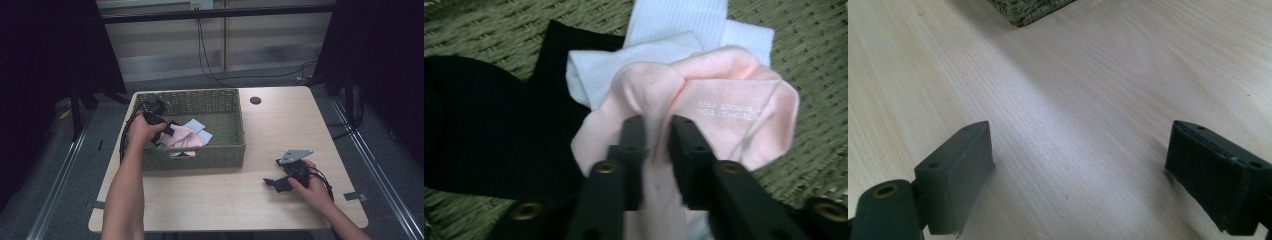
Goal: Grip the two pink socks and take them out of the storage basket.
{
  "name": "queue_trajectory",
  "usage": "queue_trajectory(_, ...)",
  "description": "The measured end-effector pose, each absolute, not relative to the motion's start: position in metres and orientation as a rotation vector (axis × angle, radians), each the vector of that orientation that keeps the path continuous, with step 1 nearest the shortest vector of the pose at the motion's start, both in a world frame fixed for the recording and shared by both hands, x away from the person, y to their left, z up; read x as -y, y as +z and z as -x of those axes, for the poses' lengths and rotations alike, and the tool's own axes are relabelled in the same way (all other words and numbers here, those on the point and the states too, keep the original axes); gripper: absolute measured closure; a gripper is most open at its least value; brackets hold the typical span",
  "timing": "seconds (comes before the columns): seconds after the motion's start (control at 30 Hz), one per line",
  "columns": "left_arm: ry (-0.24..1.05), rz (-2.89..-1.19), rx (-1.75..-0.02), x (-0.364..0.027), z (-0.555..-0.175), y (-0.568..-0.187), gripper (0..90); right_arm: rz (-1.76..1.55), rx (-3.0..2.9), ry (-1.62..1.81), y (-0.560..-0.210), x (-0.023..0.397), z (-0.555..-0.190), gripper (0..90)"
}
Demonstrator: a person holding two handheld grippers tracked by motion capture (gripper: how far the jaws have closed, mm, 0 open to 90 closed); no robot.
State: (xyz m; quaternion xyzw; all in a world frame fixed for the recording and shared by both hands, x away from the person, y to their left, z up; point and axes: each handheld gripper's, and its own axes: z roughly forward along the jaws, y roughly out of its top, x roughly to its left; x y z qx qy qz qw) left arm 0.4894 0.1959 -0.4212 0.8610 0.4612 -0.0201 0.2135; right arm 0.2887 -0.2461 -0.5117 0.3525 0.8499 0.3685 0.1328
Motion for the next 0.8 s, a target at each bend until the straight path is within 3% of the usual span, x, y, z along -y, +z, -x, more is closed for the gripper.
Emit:
queue_trajectory(0.37, -0.043, -2.386, -1.273, -0.198, -0.485, -0.387, 84.9, -1.019, -2.466, 1.069, -0.512, 0.246, -0.289, 10.8)
queue_trajectory(0.8, -0.134, -2.38, -1.292, -0.203, -0.48, -0.34, 85.4, -1.019, -2.466, 1.069, -0.512, 0.246, -0.289, 10.8)
